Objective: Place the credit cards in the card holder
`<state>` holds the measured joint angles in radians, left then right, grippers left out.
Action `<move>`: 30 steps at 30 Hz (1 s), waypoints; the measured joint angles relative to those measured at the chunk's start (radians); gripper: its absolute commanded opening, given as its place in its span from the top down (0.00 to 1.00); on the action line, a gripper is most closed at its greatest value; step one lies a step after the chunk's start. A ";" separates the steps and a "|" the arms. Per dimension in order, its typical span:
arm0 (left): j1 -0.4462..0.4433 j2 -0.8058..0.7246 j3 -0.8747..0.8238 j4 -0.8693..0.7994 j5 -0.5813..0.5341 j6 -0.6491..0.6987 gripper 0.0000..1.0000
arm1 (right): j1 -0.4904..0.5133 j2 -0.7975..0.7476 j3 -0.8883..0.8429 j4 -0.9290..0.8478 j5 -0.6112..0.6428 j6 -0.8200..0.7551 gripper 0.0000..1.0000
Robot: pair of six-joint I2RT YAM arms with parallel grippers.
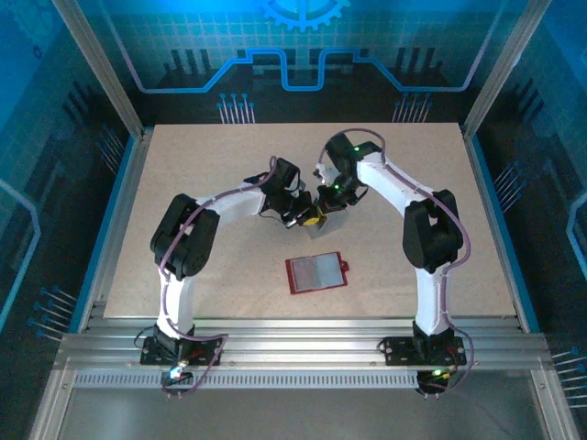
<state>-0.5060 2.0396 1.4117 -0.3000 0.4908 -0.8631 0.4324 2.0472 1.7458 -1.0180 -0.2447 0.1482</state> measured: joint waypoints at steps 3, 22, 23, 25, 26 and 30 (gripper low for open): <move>-0.001 0.006 0.000 0.000 -0.003 0.000 1.00 | -0.008 0.000 -0.005 0.009 -0.023 0.006 0.89; -0.006 0.026 0.000 0.004 -0.023 0.005 1.00 | -0.048 0.001 -0.006 0.006 -0.115 0.017 0.94; -0.006 0.026 0.001 0.004 -0.023 0.005 1.00 | -0.049 0.001 -0.006 0.006 -0.115 0.018 0.94; -0.006 0.026 0.001 0.003 -0.023 0.005 1.00 | -0.050 0.001 -0.006 0.006 -0.116 0.017 0.92; -0.006 0.027 0.002 0.003 -0.023 0.006 1.00 | -0.050 0.001 -0.006 0.006 -0.116 0.017 0.90; -0.006 0.031 0.007 0.001 -0.023 0.008 1.00 | -0.051 0.001 -0.006 0.006 -0.126 0.018 0.87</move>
<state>-0.5125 2.0701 1.4189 -0.2989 0.4683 -0.8551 0.3809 2.0483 1.7397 -1.0115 -0.3706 0.1665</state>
